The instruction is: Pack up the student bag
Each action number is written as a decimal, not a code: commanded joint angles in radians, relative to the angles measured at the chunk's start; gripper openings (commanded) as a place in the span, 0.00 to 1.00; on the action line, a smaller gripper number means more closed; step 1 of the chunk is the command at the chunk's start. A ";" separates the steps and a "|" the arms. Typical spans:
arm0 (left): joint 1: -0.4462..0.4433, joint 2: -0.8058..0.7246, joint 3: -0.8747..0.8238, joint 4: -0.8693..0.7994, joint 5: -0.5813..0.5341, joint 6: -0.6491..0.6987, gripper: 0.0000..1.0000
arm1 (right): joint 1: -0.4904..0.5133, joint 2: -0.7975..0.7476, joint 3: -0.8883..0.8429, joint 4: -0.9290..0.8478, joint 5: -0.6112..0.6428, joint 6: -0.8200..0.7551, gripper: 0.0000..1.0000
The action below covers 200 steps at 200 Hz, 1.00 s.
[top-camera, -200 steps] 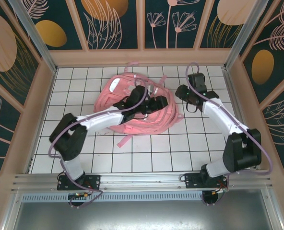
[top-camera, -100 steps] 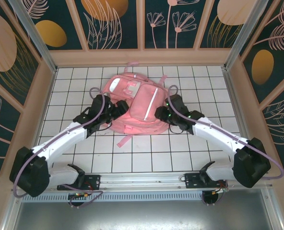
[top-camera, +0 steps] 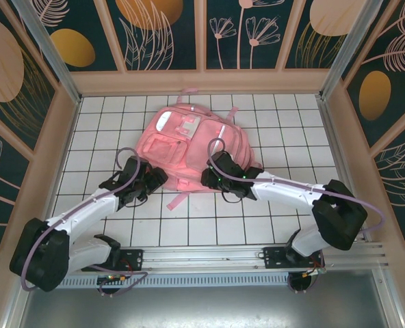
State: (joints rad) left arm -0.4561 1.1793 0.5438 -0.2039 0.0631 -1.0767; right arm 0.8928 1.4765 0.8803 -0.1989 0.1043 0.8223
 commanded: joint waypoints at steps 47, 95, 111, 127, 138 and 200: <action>0.008 0.180 0.016 0.177 0.073 -0.023 0.70 | -0.122 0.073 0.072 -0.003 0.025 -0.111 0.42; 0.008 0.265 0.069 0.312 0.085 -0.051 0.62 | -0.157 0.079 0.096 -0.015 0.015 -0.142 0.43; 0.008 0.283 0.086 0.367 0.101 -0.070 0.60 | -0.157 0.075 0.108 -0.024 0.016 -0.148 0.43; 0.008 0.315 0.110 0.401 0.118 -0.085 0.54 | -0.157 0.063 0.109 -0.013 -0.001 -0.152 0.43; 0.008 0.336 0.124 0.421 0.130 -0.098 0.42 | -0.152 0.044 0.096 0.009 -0.006 -0.150 0.42; 0.008 0.355 0.227 0.410 0.136 -0.169 0.00 | -0.012 -0.147 -0.057 0.211 0.048 -0.256 0.41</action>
State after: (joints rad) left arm -0.4500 1.5394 0.6899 0.1436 0.1799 -1.2098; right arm 0.8459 1.3647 0.8391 -0.0643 0.1326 0.6266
